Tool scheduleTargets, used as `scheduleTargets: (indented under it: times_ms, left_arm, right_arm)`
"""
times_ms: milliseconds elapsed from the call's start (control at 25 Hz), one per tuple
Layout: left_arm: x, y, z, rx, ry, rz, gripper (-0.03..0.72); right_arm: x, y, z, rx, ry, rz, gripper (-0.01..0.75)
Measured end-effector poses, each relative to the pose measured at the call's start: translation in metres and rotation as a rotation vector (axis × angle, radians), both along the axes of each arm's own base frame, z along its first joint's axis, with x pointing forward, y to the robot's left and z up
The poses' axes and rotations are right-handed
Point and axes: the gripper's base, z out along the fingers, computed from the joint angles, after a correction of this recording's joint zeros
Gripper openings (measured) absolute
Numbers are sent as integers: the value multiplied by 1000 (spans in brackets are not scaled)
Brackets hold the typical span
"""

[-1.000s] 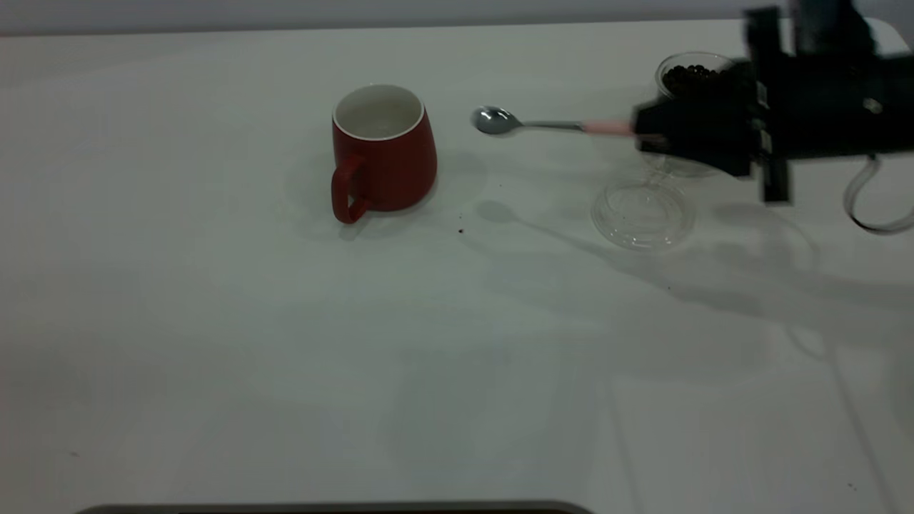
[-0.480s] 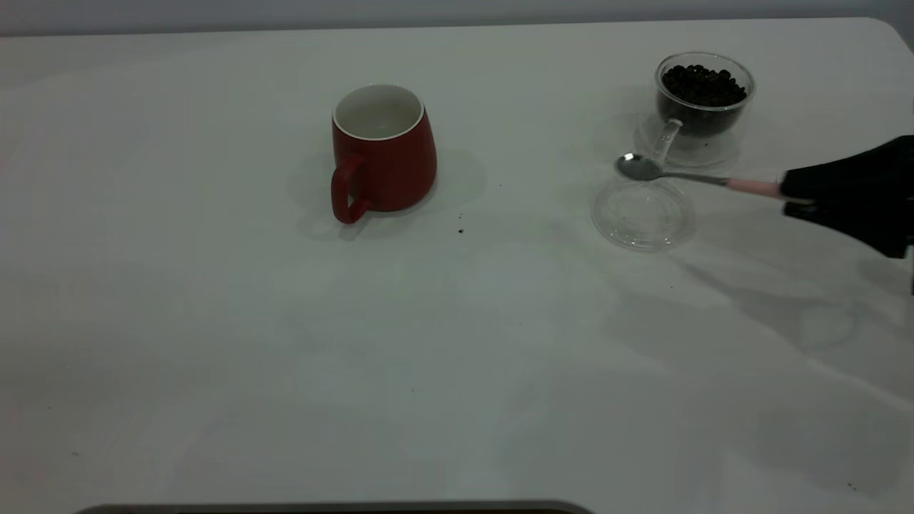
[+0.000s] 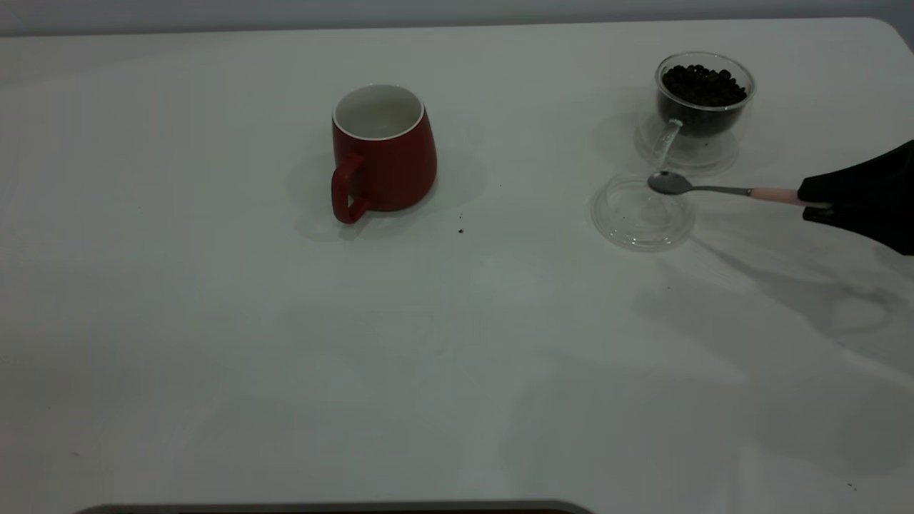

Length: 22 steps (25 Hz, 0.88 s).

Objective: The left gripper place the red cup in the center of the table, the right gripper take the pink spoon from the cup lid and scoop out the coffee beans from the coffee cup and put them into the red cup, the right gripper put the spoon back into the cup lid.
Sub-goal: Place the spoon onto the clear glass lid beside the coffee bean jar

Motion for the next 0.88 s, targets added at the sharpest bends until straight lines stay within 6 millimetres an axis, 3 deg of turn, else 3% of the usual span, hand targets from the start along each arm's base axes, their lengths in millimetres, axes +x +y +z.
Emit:
scheduleTargets:
  times_ms: [360,720,880]
  left_arm:
    - [0,0,0,0,0,0,569]
    - [0,0,0,0,0,0,569]
    - [0,0,0,0,0,0,569]
  right_arm:
    - [3,7,-4,-46,34,33,114]
    - [19,4,-3,-72,-9,42,114]
    - [21,5,-15,-32,-1,45,114]
